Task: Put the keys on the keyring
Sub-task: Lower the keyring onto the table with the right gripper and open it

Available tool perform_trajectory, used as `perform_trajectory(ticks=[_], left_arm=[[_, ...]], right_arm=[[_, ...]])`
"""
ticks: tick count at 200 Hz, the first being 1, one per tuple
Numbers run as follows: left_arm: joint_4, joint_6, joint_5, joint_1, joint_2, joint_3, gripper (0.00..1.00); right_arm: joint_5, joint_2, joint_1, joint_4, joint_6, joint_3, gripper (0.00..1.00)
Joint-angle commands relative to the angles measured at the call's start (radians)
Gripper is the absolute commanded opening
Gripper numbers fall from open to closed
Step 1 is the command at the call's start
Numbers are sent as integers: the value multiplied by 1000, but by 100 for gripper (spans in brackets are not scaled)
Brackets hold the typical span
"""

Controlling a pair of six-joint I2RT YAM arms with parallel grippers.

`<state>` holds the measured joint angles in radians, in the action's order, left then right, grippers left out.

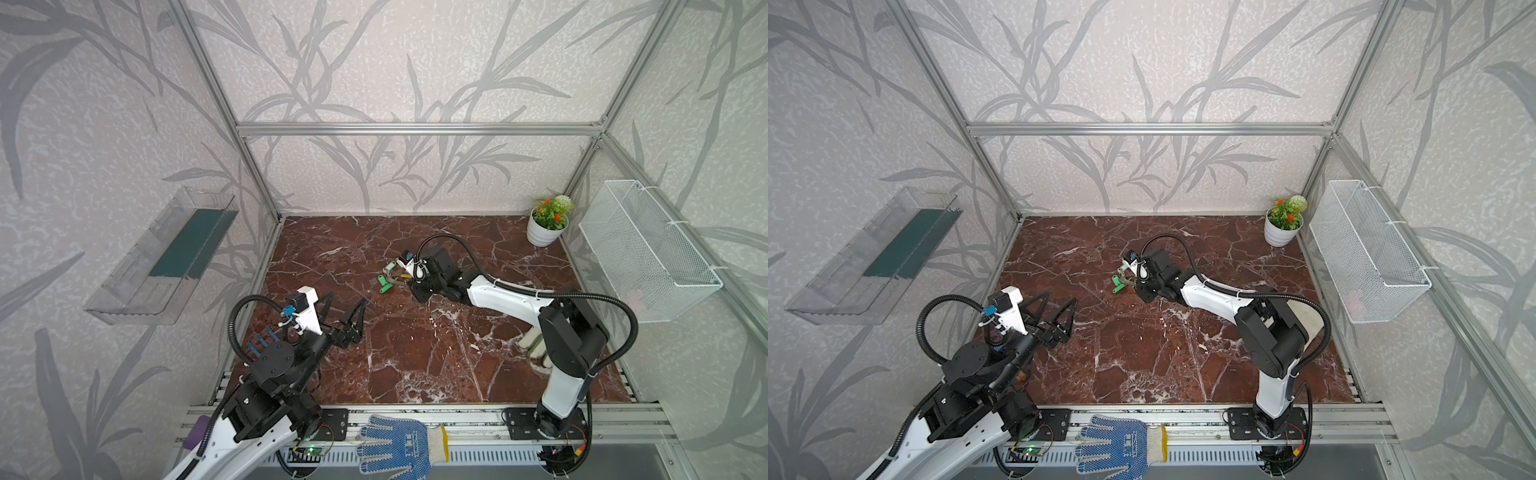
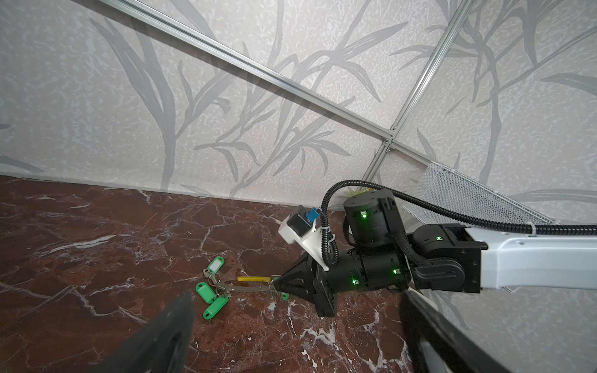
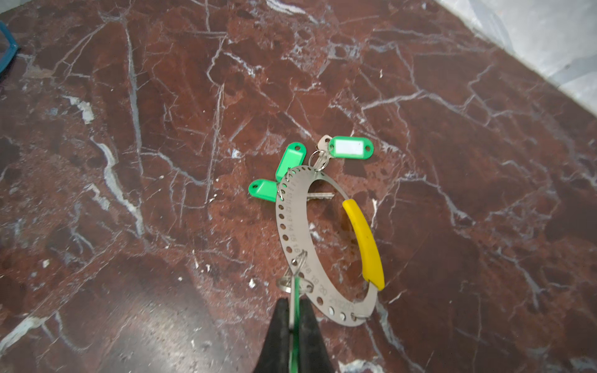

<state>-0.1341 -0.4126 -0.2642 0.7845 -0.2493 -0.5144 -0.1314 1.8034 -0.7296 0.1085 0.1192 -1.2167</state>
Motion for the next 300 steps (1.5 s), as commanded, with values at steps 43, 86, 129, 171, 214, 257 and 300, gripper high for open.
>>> perform_trajectory(ticks=[43, 86, 129, 171, 214, 257, 300], left_arm=[[31, -12, -7, 2, -8, 14, 99], [29, -12, -6, 2, -7, 14, 99], [32, -13, -7, 4, -8, 19, 99], [45, -15, -7, 3, -8, 27, 99], [48, -15, -7, 3, -10, 31, 99], [48, -14, -12, 2, -11, 33, 99], [39, -11, -27, 3, -21, 30, 99]], right_arm=[[-21, -83, -5, 182, -49, 87, 0], [43, -66, -4, 311, -100, 89, 0], [77, -63, -2, 323, -137, 145, 0], [98, -56, 11, 348, -145, 170, 1], [110, -51, 12, 364, -146, 180, 8], [119, -58, 16, 385, -181, 200, 26], [131, -163, 16, 355, -214, 269, 32]])
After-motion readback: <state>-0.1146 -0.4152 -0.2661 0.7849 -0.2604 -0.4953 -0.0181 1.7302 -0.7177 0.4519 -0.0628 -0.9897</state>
